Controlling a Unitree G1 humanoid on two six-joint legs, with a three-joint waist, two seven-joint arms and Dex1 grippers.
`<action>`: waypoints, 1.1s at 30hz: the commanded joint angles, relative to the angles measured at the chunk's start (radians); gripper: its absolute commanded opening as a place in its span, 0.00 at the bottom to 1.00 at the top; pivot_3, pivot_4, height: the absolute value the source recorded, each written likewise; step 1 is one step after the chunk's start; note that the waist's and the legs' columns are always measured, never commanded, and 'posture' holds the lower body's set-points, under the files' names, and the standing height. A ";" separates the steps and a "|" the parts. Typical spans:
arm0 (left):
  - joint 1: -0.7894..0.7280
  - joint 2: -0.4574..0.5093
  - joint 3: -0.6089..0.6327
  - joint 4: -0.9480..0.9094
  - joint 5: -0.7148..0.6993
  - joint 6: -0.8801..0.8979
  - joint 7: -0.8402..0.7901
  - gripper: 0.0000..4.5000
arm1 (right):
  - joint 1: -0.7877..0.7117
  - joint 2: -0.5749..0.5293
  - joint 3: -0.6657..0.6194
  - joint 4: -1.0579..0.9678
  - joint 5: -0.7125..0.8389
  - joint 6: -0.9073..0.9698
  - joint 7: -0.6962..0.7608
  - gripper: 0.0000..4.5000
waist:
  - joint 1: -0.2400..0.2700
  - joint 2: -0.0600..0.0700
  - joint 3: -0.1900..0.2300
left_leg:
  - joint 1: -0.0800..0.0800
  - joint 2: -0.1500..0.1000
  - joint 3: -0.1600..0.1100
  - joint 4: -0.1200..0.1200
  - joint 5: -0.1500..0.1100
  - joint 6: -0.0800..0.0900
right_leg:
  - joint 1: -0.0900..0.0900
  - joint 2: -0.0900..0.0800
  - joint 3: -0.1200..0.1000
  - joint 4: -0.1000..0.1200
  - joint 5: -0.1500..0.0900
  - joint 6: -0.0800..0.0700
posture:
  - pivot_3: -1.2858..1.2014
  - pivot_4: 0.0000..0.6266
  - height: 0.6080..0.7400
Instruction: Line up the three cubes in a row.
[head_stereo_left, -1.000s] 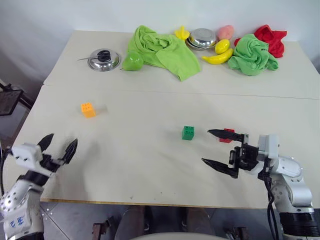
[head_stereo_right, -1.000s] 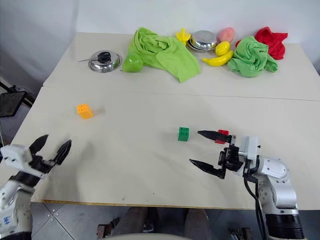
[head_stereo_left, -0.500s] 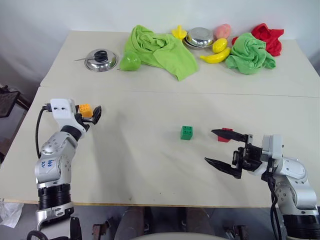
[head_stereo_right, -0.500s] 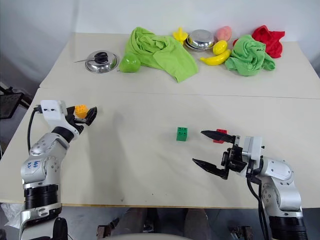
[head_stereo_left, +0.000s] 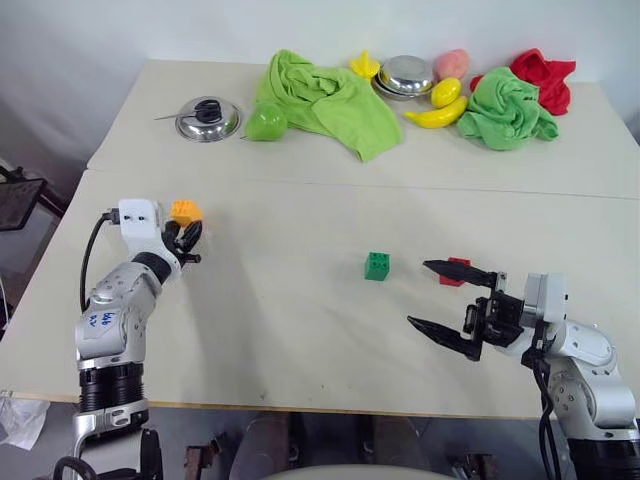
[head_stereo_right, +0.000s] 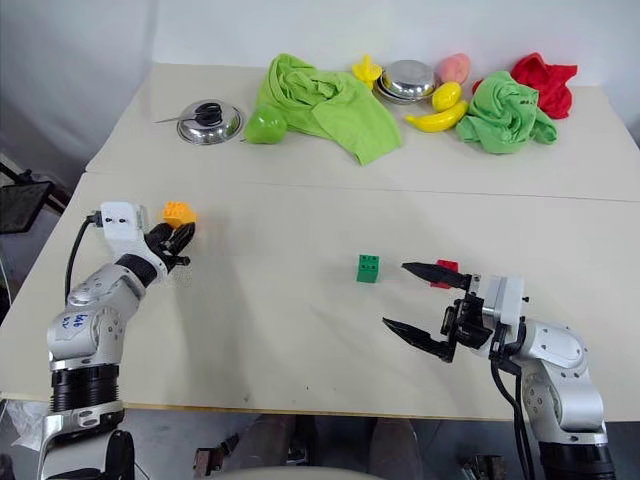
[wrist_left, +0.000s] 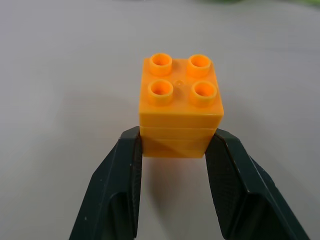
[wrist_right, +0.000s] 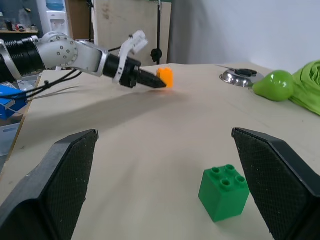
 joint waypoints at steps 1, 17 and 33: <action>-0.054 0.115 -0.120 0.044 -0.029 -0.218 -0.451 0.33 | 0.057 -0.033 -0.106 -0.051 0.046 0.000 -0.016 1.00 | 0.006 0.000 0.000 | 0.000 0.000 0.001 0.000 0.000 0.000 | 0.000 0.000 0.001 0.000 0.000 0.000 | 0.52 0.24 1.00; -0.666 -0.057 -0.461 1.108 0.293 -0.932 -1.082 0.33 | 0.418 0.006 -0.353 -0.168 0.063 -0.038 -0.067 1.00 | -0.014 -0.001 0.000 | 0.000 -0.002 0.009 -0.004 0.000 0.000 | -0.004 0.004 0.003 -0.003 0.001 0.001 | 0.52 0.24 1.00; -0.669 -0.073 -0.422 1.190 0.370 -0.919 -0.978 0.49 | 0.453 -0.006 -0.364 -0.177 0.062 -0.034 -0.070 1.00 | -0.005 -0.001 0.000 | -0.001 0.002 0.007 0.000 0.000 0.003 | -0.003 0.002 0.004 -0.001 0.001 0.002 | 0.52 0.24 1.00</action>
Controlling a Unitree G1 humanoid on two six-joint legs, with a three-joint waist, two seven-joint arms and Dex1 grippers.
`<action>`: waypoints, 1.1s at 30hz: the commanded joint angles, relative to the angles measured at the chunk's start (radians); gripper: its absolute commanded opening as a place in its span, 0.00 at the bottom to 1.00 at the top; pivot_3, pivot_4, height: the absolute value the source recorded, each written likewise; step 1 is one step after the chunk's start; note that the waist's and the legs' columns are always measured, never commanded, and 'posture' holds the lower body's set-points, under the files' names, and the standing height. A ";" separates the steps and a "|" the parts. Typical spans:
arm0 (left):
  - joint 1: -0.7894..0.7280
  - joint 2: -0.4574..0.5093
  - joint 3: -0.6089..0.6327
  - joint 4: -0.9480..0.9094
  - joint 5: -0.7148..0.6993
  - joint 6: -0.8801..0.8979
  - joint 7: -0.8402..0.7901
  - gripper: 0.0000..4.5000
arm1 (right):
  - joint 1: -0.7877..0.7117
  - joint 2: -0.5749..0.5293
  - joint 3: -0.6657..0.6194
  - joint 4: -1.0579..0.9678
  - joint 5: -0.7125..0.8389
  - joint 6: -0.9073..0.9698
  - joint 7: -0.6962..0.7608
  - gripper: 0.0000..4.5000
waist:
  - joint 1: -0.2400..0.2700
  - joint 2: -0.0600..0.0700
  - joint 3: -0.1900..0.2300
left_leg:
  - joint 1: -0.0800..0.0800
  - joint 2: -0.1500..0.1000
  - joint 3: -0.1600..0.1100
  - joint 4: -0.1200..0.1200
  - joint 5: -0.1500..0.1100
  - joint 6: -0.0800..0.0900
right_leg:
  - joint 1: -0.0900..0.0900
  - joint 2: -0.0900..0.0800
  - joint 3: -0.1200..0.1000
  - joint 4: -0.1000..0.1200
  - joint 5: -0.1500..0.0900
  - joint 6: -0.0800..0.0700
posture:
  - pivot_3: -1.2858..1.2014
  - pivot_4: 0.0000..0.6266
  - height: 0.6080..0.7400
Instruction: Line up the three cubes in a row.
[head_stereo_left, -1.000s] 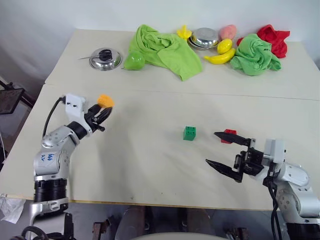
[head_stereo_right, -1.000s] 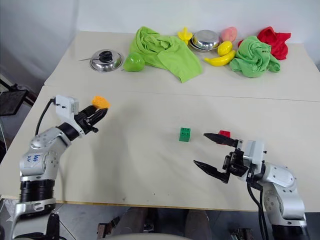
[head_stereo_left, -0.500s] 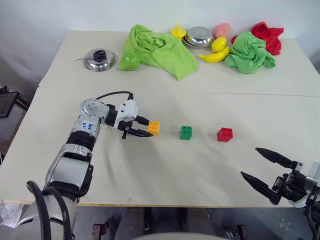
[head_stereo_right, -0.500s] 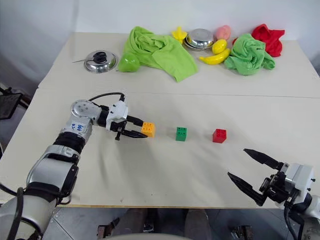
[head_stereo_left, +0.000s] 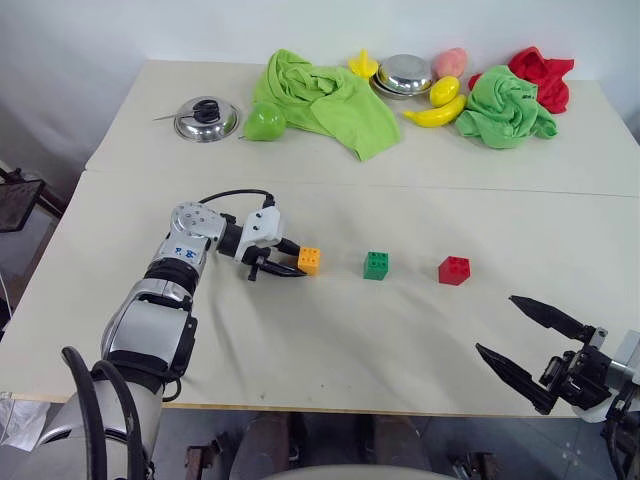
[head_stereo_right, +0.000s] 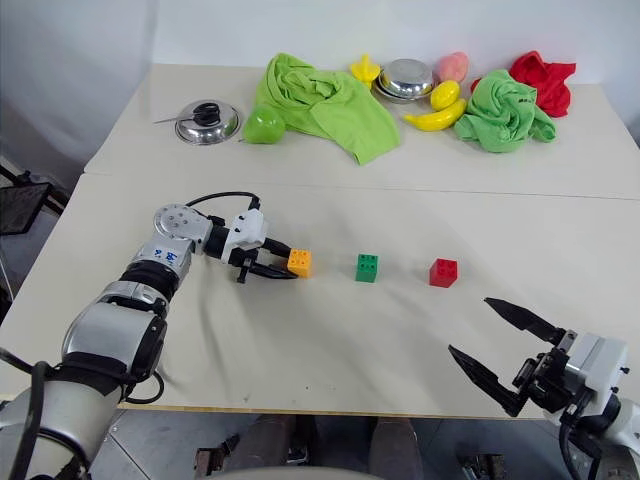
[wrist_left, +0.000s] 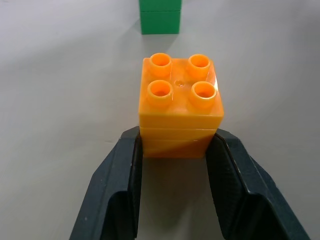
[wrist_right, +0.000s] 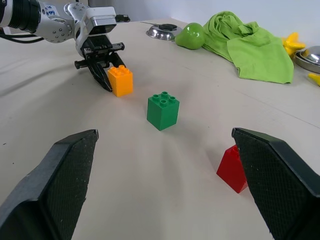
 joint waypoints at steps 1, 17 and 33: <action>0.013 0.017 0.024 -0.009 0.004 0.022 -0.003 0.55 | 0.010 -0.025 -0.039 0.016 0.017 -0.010 0.027 1.00 | 0.000 0.000 0.000 | 0.000 0.000 0.000 0.000 0.000 0.000 | 0.000 0.000 0.000 0.000 0.000 0.000 | 0.52 0.24 1.00; 0.611 0.387 0.331 -0.741 -0.386 0.304 -0.069 0.88 | -0.057 -0.216 -0.189 0.250 0.037 -0.021 0.232 1.00 | -0.016 0.001 0.000 | 0.001 0.001 -0.001 -0.001 -0.001 0.001 | 0.000 -0.002 0.002 0.000 0.000 0.000 | 0.52 0.24 1.00; 0.866 0.333 0.447 -1.072 -0.499 0.450 0.130 0.88 | -0.235 -0.198 -0.065 0.347 0.041 -0.010 0.321 1.00 | 0.003 0.005 0.000 | 0.001 -0.004 -0.004 -0.001 -0.002 0.000 | 0.003 -0.007 -0.004 0.001 -0.001 -0.001 | 0.52 0.24 1.00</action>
